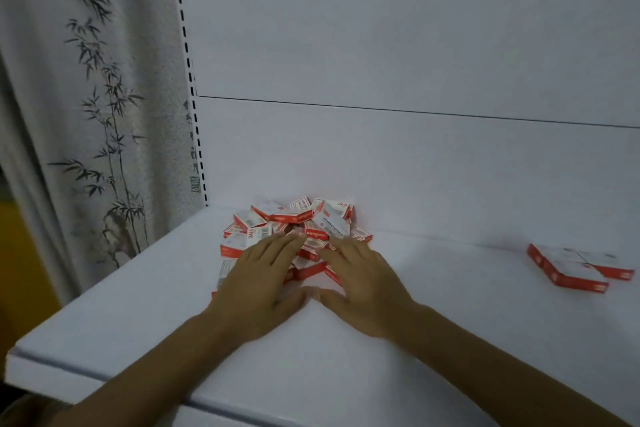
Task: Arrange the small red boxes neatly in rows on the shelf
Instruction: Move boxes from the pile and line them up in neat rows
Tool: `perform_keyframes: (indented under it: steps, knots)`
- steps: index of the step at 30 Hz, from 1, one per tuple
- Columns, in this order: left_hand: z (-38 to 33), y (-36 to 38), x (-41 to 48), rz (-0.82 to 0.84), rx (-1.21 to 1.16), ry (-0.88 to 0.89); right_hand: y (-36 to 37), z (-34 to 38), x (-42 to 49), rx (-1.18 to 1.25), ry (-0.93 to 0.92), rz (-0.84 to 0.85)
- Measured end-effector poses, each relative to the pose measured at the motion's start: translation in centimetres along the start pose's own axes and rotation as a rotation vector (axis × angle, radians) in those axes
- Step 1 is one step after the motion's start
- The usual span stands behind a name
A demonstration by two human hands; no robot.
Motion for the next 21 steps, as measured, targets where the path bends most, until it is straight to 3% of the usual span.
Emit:
perform_keyframes:
  steps: [6,12,17,21]
  knots:
    - [0.5,0.2,0.2,-0.018,-0.057,0.029,1.3,-0.8,-0.4,0.102,0.158,0.028]
    - [0.7,0.8,0.1,-0.019,-0.066,0.033,-0.3,-1.3,-0.7,0.085,0.251,-0.154]
    - [0.7,1.2,0.1,-0.023,-0.042,0.07,0.3,-2.0,-0.7,0.04,0.253,-0.04]
    - [0.6,1.3,0.2,-0.012,-0.035,0.057,-1.0,-2.7,-0.5,0.062,0.259,-0.172]
Point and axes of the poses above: each hand's wrist, its own x-axis towards the middle knuckle, its own y-axis out of the palm, z = x × y, the point moved 6 cm from there along x, towards the middle knuckle, and after that the axes turned 6 degrees about -z, right-handed, at the moved point
